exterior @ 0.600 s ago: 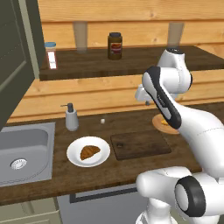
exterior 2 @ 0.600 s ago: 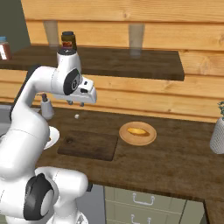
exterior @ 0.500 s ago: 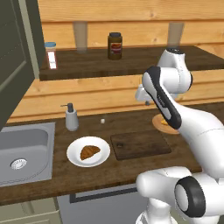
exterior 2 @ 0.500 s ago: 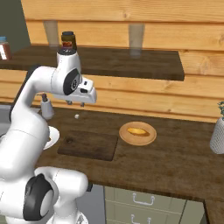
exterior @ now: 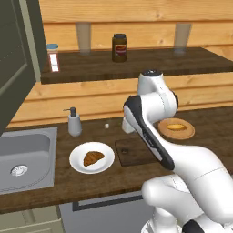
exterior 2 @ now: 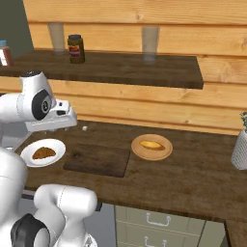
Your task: From the different types of pastries on the counter, select a croissant and place it on the cutting board. Then retrieve a jar of jam from the cabinet and place it alongside the croissant on the cutting board.
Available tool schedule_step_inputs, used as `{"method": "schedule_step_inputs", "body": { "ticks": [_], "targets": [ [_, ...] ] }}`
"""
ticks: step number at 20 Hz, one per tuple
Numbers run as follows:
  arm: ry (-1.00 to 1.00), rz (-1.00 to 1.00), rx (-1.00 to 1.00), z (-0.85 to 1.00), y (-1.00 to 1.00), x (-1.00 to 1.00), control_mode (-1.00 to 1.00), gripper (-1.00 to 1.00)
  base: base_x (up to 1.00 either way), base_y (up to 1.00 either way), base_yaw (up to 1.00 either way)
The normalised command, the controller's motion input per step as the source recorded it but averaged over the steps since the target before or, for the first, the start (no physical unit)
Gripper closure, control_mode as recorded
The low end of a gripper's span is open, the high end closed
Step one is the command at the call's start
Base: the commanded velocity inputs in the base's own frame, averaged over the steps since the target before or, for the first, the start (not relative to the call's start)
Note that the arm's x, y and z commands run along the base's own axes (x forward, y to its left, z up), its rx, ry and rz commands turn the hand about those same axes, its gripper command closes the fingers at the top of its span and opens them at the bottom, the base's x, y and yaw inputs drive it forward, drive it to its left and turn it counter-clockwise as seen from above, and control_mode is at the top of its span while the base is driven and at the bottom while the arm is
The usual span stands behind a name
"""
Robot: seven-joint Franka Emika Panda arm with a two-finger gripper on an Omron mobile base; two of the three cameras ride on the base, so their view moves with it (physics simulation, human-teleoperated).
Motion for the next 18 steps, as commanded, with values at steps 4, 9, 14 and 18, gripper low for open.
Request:
{"method": "schedule_step_inputs", "body": {
  "ticks": [4,9,14,18],
  "targets": [
    [0.14,0.16,0.06,-0.41,0.38,-0.10,-1.00,-1.00,0.00,0.00,0.00],
    [0.00,-0.04,0.03,-0.20,0.53,-0.15,-1.00,-1.00,0.00,0.00,0.00],
    [0.01,-0.18,0.00,-0.28,0.96,-0.16,-1.00,-1.00,0.00,0.00,0.00],
    [0.01,-0.30,0.00,-0.22,0.91,0.00,-1.00,-1.00,0.00,0.00,0.00]
  ]
}}
